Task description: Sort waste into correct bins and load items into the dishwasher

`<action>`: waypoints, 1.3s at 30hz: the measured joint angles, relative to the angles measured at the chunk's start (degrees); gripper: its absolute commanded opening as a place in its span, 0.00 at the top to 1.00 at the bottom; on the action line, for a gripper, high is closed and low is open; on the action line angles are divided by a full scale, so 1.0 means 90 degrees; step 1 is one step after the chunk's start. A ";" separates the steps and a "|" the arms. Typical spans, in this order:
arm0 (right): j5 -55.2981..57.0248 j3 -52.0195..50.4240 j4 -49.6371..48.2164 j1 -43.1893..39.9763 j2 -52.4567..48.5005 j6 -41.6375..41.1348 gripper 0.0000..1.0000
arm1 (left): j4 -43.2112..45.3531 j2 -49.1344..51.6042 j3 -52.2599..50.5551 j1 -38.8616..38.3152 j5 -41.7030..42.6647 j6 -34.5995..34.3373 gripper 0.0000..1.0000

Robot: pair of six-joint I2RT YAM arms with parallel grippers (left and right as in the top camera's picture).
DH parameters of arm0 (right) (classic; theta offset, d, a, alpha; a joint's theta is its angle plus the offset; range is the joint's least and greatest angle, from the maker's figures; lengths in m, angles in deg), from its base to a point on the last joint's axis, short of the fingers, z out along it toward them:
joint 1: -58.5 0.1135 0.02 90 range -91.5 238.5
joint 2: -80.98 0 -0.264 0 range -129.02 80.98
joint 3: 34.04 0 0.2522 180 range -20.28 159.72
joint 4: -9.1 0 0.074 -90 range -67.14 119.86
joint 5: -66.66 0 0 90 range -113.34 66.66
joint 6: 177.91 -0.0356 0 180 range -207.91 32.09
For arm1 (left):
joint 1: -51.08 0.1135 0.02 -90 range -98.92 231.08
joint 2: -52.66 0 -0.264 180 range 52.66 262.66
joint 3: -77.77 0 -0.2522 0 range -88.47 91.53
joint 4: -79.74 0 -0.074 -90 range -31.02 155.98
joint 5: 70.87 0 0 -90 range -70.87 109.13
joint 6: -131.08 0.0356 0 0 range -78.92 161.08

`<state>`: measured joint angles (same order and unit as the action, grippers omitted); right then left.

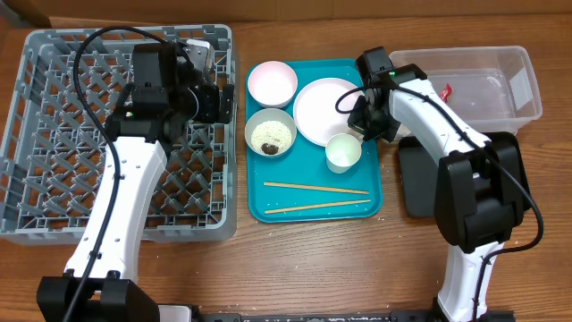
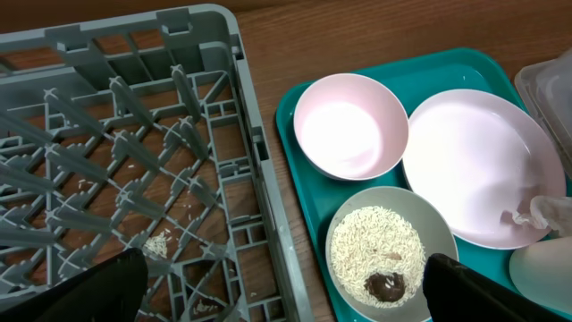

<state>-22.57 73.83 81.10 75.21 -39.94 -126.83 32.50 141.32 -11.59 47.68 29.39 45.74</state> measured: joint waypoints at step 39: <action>-0.0148 0.0515 0.0323 0.0362 0.0134 0.1933 0.44 | 0.0000 0.0000 0.0000 0.0000 0.0000 0.0000 0.00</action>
<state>-23.90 78.46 84.01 78.46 -38.74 -109.43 32.50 141.32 -11.59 47.68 29.39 45.74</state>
